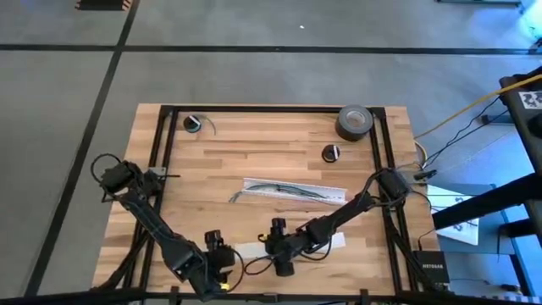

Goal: Ziptie cables
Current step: Close the white cable duct

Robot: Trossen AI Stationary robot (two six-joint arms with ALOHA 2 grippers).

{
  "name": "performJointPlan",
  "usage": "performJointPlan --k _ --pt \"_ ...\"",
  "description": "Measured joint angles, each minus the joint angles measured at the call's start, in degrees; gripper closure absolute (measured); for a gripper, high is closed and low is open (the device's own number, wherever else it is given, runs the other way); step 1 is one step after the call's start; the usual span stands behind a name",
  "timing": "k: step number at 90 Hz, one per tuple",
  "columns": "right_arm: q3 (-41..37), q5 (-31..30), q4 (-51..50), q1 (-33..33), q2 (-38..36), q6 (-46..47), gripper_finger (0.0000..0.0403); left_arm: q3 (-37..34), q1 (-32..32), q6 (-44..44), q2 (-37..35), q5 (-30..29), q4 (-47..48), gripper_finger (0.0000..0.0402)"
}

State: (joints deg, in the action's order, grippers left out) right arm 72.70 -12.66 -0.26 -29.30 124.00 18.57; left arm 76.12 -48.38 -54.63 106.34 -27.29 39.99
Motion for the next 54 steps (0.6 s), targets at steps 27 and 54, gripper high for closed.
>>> performJointPlan --k 27,54 --pt "-0.1 -0.2 -0.7 0.0 0.1 -0.9 0.0196 0.0 0.0 1.1 0.0 0.0 0.0 0.011" --pt "-0.7 -0.1 -6.1 0.1 -6.1 -1.0 0.0196 0.0 2.1 5.2 0.0 0.5 -0.2 0.011"
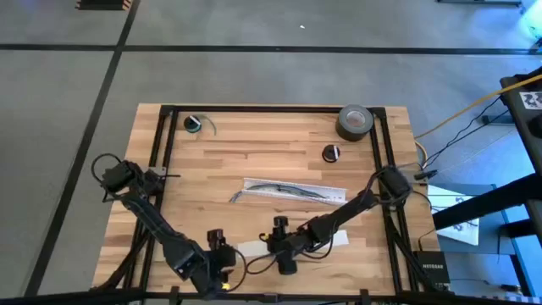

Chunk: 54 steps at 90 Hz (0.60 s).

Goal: Ziptie cables
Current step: Close the white cable duct

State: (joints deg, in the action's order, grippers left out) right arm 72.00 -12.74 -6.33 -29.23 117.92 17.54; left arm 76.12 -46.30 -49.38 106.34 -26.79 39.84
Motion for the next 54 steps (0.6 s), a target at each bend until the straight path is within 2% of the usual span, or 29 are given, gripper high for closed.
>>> performJointPlan --k 13,29,40,54 --pt "0.2 -1.1 -7.0 0.0 -6.0 0.0 0.0198 0.0 2.5 4.9 -1.0 0.0 0.5 0.011" --pt "0.3 -3.4 -16.9 0.0 -14.0 0.0 0.0207 0.0 8.2 12.6 -6.7 -3.0 6.4 0.011" --pt "0.4 -9.3 -24.1 0.0 -19.2 -0.5 0.0221 0.0 13.1 18.5 -11.9 -4.6 8.5 0.011" --pt "0.4 -14.9 -27.2 0.7 -25.1 -2.8 0.0261 0.1 20.7 25.8 -15.3 -4.6 9.6 0.011"
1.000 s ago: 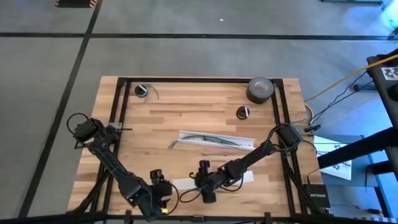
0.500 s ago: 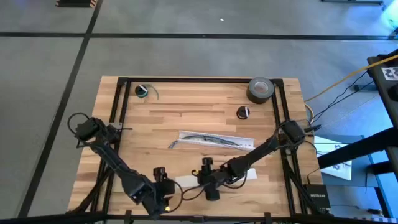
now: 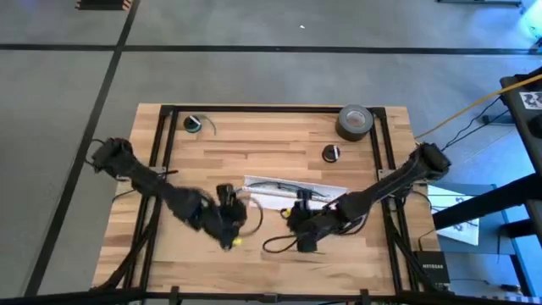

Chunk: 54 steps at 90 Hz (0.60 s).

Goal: Ziptie cables
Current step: Close the white cable duct

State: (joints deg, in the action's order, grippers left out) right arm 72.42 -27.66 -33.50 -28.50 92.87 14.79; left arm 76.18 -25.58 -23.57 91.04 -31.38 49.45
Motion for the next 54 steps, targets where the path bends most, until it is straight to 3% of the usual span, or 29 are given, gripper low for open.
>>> performJointPlan --k 11,22,39,54 --pt "0.0 -0.2 -1.2 0.6 -1.1 0.6 0.0282 0.0 4.1 3.5 -0.2 0.5 0.0 0.011" --pt "-1.7 1.0 -0.1 1.9 -0.9 1.3 0.0277 -0.4 7.6 7.1 -0.2 3.7 -1.6 0.011" --pt "-9.4 5.5 2.5 6.1 -0.4 3.9 0.0215 -5.9 15.3 15.0 -0.2 16.7 -14.7 0.011" --pt "-12.8 9.8 1.0 8.3 -0.8 4.5 0.0147 -12.3 22.0 22.9 -0.1 21.5 -26.1 0.011"
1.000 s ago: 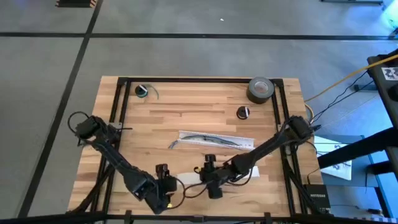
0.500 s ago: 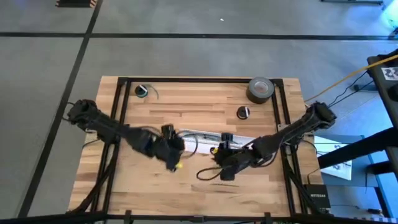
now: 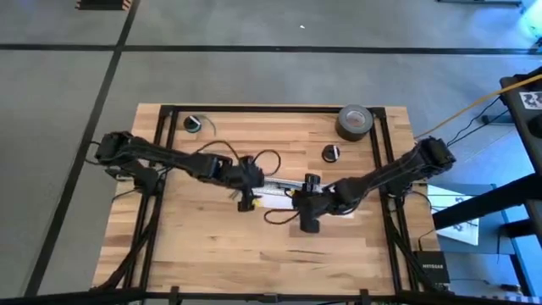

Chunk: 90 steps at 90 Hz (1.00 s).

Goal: Ziptie cables
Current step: Close the white cable duct

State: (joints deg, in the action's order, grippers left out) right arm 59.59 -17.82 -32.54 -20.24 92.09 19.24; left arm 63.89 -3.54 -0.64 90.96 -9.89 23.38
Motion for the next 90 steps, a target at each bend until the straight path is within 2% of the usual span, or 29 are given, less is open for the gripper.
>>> performJointPlan --k 8,21,48,58,90 --pt "-0.2 0.9 -2.0 0.2 -0.1 0.0 0.0121 -2.1 3.3 3.5 0.4 2.1 -5.4 0.011" --pt "-1.0 0.9 -3.0 0.1 -0.1 -0.2 0.01 -3.6 7.1 6.2 3.9 10.1 -11.6 0.011" --pt "-3.5 0.9 -3.9 0.0 -0.1 2.8 0.0102 -3.4 8.6 9.8 12.6 13.8 -17.3 0.011" --pt "-3.9 0.9 -3.6 0.0 -0.1 3.8 0.0102 -3.4 9.0 8.2 14.1 20.1 -18.4 0.011" --pt "-3.9 0.5 -1.7 0.0 -0.1 4.5 0.0102 -3.5 9.2 6.5 14.2 19.8 -19.2 0.011"
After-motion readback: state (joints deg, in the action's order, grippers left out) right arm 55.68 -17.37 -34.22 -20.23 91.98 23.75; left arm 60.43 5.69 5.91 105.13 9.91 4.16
